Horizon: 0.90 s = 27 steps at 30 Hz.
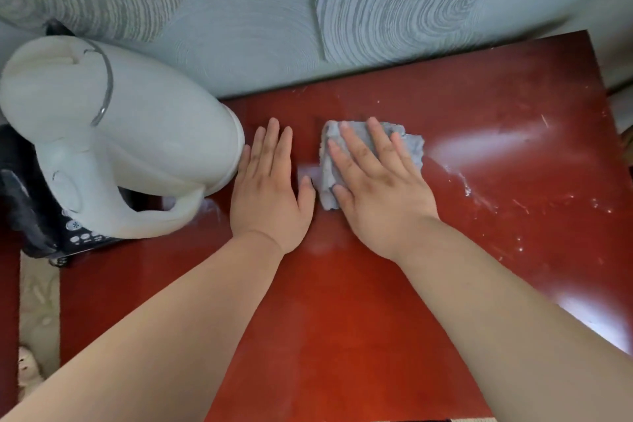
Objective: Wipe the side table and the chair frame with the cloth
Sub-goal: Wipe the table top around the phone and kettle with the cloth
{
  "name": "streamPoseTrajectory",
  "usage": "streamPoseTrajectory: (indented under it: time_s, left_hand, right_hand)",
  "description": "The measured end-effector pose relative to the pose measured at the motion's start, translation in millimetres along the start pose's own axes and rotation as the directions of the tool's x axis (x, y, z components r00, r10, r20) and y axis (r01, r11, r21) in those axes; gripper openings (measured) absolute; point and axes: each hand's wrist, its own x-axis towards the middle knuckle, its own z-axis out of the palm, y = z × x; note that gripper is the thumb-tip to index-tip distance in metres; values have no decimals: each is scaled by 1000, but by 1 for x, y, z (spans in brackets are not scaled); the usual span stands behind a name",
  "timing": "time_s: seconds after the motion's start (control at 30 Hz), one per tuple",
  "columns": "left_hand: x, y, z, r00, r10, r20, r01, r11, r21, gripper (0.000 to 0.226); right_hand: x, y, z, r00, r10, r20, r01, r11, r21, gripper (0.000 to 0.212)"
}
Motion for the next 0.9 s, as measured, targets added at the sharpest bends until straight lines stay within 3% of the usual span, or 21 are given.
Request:
streamPoseTrajectory:
  time_s: [0.1,0.17,0.23,0.33,0.43,0.53,0.67,0.73,0.8,0.9]
  left_hand:
    - [1,0,-1,1000,-11,29,10,1000,15,79]
    - [1,0,-2,998,-17,52,16,1000,27,79]
    - [1,0,-2,998,-17,58,15,1000,26,79]
    - [1,0,-1,999,-13,53,13,1000,18,79]
    - [2,-2,1,998,-18,55,17,1000,22,77]
    - [2,-2,2,999,-15,42,14,1000,17,77]
    - [2,-1,0,997,-24,79,21,999,34,76]
    - [1,0,0,996,-26,84,23,999,38,76]
    - [1,0,0,997,-32,73,30,999,30,77]
    - [1,-1,2,998,-34,55,33,999,16,81]
  right_hand:
    - [-11,33,-6,948,315,-31,-315,949,20,65]
    - [-14,38,-11,915,404,-9,-404,914,21,65]
    - [-11,22,-12,934,358,-16,-357,933,43,63]
    - [-6,-16,-1,1000,-3,-9,3,1000,-29,62]
    - [17,-25,1,988,-155,24,155,988,-25,62]
    - [44,-4,-9,996,-93,14,93,995,-20,64]
    - [40,39,-23,959,279,-44,-277,959,57,62]
    - [25,44,-24,929,367,-37,-363,928,80,62]
    - [17,35,-23,937,349,-27,-346,935,85,62]
    - [30,8,-18,999,41,-36,-38,996,82,62]
